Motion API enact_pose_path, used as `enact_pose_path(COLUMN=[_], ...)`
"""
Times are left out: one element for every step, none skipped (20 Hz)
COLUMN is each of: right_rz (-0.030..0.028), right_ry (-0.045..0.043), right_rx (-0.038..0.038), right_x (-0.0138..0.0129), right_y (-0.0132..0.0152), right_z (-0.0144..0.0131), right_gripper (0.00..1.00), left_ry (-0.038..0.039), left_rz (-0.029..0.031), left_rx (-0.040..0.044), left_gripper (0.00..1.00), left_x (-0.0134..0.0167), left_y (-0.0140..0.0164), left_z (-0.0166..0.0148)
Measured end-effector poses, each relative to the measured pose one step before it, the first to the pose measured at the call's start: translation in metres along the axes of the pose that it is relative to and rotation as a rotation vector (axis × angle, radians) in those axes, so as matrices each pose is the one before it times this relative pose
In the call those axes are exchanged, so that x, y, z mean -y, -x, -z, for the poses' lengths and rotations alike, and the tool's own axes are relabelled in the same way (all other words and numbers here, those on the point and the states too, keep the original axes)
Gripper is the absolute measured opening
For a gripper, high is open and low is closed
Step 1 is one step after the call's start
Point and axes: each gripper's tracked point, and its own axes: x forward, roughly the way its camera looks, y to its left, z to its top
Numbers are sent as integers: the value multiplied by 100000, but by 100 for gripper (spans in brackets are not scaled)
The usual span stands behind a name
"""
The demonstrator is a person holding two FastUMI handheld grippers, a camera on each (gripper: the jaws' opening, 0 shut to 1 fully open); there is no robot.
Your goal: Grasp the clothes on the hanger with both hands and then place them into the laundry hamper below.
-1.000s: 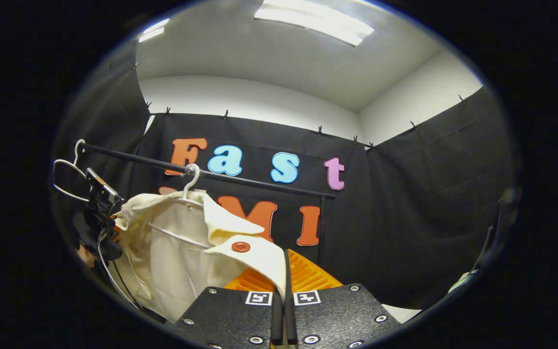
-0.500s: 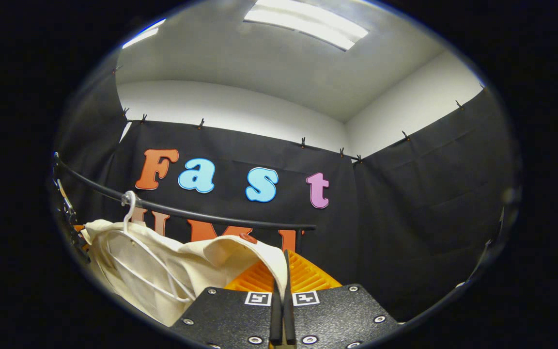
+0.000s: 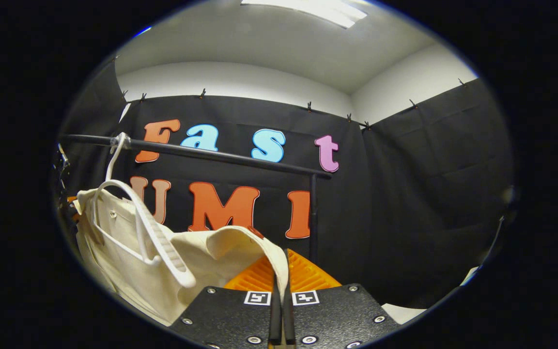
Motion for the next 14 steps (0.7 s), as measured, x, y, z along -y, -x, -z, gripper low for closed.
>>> enact_pose_path(right_rz=[-1109,-806,-1058,-1103,-1334,-1758,-1368,-1053,-883,-738,-218,-247,-927,-454], right_ry=[-1731,-1044,-484,168,280,411,254,5,-505,-697,-195,482,619,203], right_rx=[-262,12,-568,-1093,-969,-94,188,-407,-595,-462,-454,-225,300,-397], right_x=[-491,-142,-516,-557,-603,-619,-515,-426,-465,-451,-325,-244,-454,-294], right_y=[646,555,702,425,513,631,515,560,392,552,575,619,569,585], right_z=[469,724,685,781,744,441,356,462,450,403,372,418,229,434], right_gripper=[2,1,1,1,1,1,1,1,1,2,2,2,2,1], left_ry=[1141,583,-308,-341,463,971,1346,1404,752,-323,-937,-1028,-989,-346], left_rz=[-522,-442,-749,-629,-420,-239,-117,63,-213,-851,-644,-298,-736,-576], left_rx=[-509,-832,-1410,-1586,-1373,-1611,-1774,-1475,-980,-656,-657,-235,-145,-291], left_gripper=[13,13,13,13,13,13,13,11,13,13,13,13,13,13], left_x=[-421,-420,-674,-444,-283,-426,-363,-503,-437,-657,-585,-657,-720,-778], left_y=[-252,-176,-8,-56,14,212,285,423,720,787,896,1134,1102,1146], left_z=[204,397,677,824,782,840,936,947,742,902,824,765,529,559])
